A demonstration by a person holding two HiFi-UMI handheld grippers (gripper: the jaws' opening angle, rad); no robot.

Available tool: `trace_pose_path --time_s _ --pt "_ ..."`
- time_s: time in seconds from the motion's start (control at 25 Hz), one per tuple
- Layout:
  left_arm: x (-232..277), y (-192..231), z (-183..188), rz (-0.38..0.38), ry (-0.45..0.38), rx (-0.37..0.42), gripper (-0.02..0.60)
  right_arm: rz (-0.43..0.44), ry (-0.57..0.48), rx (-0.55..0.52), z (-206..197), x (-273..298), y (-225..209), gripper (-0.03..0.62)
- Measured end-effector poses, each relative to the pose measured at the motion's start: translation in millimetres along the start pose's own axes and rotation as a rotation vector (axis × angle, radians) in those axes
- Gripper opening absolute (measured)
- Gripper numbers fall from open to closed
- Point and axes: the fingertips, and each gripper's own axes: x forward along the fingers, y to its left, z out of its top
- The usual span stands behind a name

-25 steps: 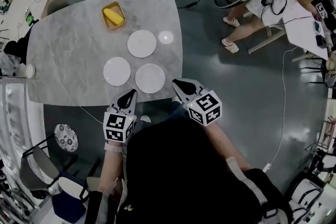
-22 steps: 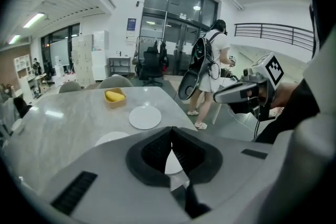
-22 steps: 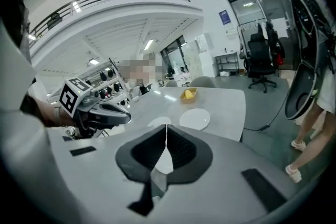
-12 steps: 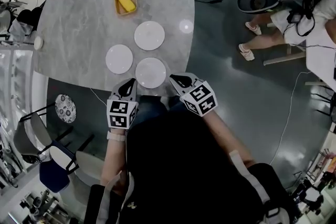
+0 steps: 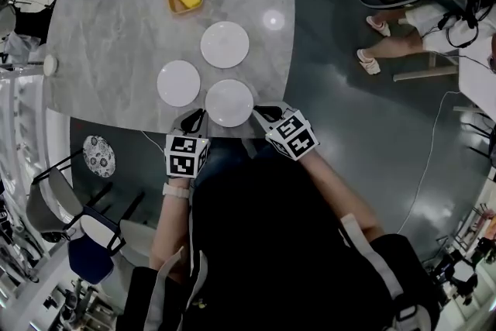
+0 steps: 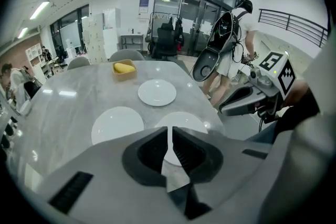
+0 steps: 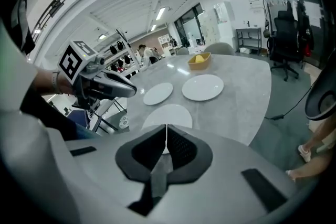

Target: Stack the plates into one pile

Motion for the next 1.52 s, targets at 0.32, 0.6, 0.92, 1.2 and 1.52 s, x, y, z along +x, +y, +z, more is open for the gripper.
trace_pose_path --time_s 0.32,0.6,0.92,1.2,1.52 --pt "31.6 14.0 -16.1 -0.107 0.098 -0.018 0.069 -0.043 0.115 0.032 -17.3 40.4 -8.7 0.018" --pt "59.4 20.2 -30.5 -0.169 0.203 0.028 0.118 -0.07 0.206 0.059 -32.5 68.9 -19.7 0.018" --pt "76.7 23.2 -43.0 -0.201 0.275 0.037 0.145 -0.063 0.245 0.09 -43.6 80.6 -22.0 0.018" --pt "81.4 19.5 -50.5 -0.214 0.3 -0.003 0.166 -0.055 0.25 0.095 -46.4 84.0 -20.7 0.018" --pt "86.3 5.7 -44.3 -0.262 0.276 -0.019 0.175 -0.052 0.229 0.109 -47.6 84.3 -23.6 0.017"
